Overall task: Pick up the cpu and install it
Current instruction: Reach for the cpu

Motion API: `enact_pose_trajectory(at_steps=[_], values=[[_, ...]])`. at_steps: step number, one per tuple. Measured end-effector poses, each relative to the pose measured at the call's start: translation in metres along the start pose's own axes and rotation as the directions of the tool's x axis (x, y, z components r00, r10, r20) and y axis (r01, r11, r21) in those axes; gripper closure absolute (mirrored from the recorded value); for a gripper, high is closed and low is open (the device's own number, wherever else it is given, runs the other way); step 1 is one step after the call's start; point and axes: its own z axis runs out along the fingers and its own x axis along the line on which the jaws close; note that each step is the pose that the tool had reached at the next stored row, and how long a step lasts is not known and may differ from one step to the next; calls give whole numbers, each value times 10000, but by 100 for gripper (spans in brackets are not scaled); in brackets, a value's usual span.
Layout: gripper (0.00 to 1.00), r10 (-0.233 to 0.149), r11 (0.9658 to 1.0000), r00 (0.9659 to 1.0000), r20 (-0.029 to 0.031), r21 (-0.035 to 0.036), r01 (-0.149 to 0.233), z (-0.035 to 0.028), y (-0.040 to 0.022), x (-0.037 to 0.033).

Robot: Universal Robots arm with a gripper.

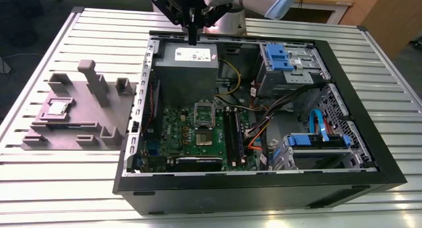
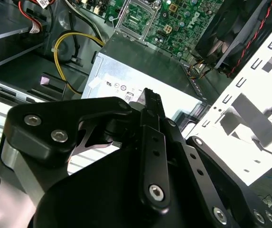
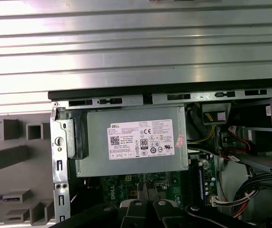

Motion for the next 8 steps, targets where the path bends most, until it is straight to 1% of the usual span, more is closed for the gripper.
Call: enact_pose_trajectory(at_steps=[5, 6, 7, 8], values=[[90, -1, 10000, 10000, 0, 0, 1, 0, -1, 10], [90, -1, 10000, 10000, 0, 0, 1, 12, -4, 46], [90, -1, 10000, 10000, 0, 1, 1, 14, -6, 66], [90, -1, 10000, 10000, -1, 1, 1, 14, -6, 67]])
